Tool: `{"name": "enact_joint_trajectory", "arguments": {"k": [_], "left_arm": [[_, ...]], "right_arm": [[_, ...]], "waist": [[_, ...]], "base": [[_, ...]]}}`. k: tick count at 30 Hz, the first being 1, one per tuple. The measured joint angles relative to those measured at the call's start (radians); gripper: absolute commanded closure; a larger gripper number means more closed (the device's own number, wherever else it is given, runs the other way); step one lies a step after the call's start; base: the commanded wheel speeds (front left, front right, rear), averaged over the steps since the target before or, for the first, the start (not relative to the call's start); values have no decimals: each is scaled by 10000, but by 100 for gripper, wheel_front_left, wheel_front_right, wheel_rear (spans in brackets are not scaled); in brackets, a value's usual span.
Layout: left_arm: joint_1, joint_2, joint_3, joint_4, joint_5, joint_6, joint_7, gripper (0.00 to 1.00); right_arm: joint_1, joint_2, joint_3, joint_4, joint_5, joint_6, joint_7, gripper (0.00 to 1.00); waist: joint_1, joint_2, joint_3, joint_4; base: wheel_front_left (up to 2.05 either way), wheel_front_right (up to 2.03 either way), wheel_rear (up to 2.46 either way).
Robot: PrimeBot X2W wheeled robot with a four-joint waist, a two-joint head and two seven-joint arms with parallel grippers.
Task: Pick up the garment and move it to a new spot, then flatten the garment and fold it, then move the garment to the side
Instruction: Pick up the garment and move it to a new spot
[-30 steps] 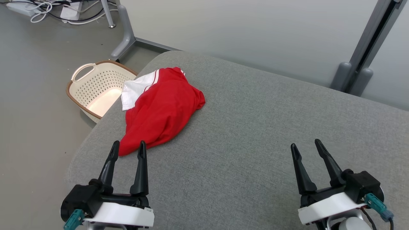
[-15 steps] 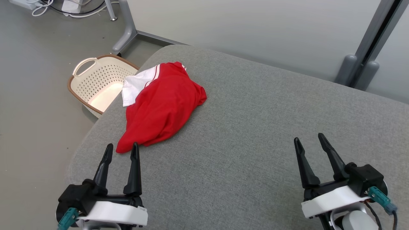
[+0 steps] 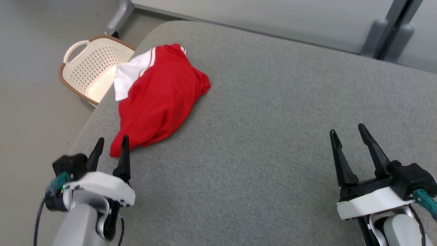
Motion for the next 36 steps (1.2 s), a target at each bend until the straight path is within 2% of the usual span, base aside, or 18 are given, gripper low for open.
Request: {"name": "enact_joint_trajectory", "arguments": {"k": [10,17,25,27,31,36], "left_arm": [[-2372,715,-497,2654,-773,-261,1258,0],[-3202,945,-1505,3567,-1630,-274,2065,0],[-3834,1220,-2155,4259,-2309,-274,2334,0],[-3851,1304,-2610,4167,-2504,-261,2414,100],[-3675,1615,-3175,3925,-2993,-274,2117,100],[-3540,2190,-3099,3858,-3135,-282,441,100]], "right_arm": [[-430,-307,-36,-1164,-293,0,593,0],[-616,-408,-71,-1555,-405,0,890,0],[-619,-485,-125,-1680,-418,0,986,0],[-634,-481,-100,-1666,-420,0,986,0],[-687,-376,-117,-1547,-414,0,878,0],[-626,-194,-79,-1174,-403,0,566,0]], "waist": [[0,0,1393,-375],[0,0,2082,-689],[0,0,2401,-897],[0,0,2385,-953],[0,0,2187,-1062],[0,0,1730,-1184]], "base": [[0,0,0],[0,0,0],[0,0,0],[0,0,0],[0,0,0],[0,0,0]]}}
